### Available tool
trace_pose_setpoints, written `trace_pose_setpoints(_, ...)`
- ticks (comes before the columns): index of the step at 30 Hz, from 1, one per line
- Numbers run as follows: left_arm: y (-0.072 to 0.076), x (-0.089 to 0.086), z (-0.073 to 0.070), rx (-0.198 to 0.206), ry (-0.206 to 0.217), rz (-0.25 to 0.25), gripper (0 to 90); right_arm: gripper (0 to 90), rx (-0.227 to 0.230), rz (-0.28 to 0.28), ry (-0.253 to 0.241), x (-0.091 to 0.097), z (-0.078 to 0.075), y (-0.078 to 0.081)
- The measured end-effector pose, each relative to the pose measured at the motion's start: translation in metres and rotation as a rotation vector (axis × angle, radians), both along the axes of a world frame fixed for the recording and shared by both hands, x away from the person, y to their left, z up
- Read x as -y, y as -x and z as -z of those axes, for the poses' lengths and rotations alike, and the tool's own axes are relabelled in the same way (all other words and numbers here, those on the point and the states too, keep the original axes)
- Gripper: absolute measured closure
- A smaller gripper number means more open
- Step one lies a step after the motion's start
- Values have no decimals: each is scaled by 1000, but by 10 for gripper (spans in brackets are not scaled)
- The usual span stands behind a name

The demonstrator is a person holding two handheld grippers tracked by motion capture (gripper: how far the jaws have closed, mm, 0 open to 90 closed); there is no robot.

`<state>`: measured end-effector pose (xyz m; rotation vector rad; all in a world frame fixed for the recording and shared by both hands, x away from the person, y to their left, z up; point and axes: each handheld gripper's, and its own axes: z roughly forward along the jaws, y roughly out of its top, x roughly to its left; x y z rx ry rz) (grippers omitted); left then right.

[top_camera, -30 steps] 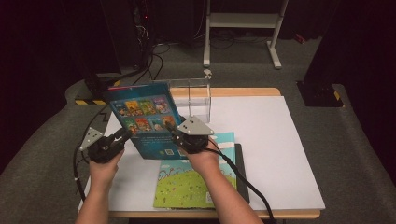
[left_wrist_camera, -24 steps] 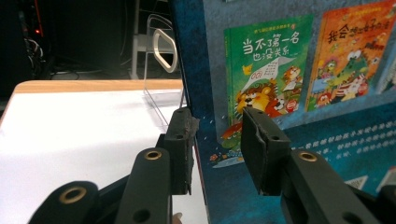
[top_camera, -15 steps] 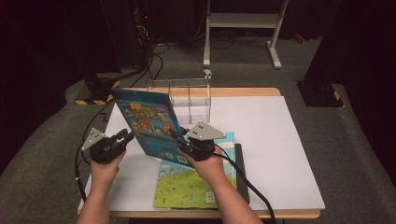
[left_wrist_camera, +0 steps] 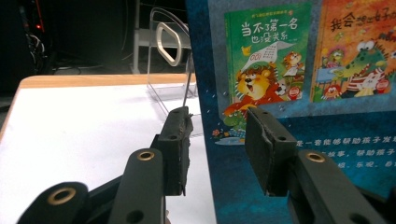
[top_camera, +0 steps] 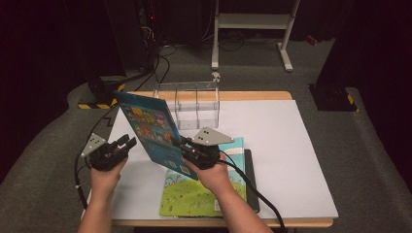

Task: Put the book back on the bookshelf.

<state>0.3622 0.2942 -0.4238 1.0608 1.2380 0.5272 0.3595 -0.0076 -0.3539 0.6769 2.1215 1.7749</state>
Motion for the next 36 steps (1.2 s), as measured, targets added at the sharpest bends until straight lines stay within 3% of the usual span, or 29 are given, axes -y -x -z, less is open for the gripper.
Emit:
trace_pose_setpoints(1,0,-1,-1,2,18,-7,601,829,-1,2,-5,-1,-2,-1)
trace_pose_setpoints(2,1,-3,-1,0,2,-3,599,830,-7,5,-9,-1,-3,-1)
trace_pose_setpoints(8,2,-6,-1,3,14,-13,593,831,9,48,-11,-6,-9,-7)
trace_pose_setpoints(13,1,-10,-1,-2,27,-23,594,831,36,113,-31,-13,-12,-19)
trace_pose_setpoints(14,2,-12,0,-6,14,-20,594,831,39,126,-31,-14,-12,-21)
trace_pose_setpoints(15,1,-11,0,-6,34,-26,594,831,41,138,-32,-15,-12,-24)
trace_pose_setpoints(18,1,-12,0,-4,43,-30,594,831,41,171,-39,-18,-12,-32)
trace_pose_setpoints(26,1,-13,0,-6,40,-25,596,830,43,214,-34,-24,-4,-46)
trace_pose_setpoints(36,0,-12,2,-13,33,-22,595,830,57,246,-84,-23,-4,-50)
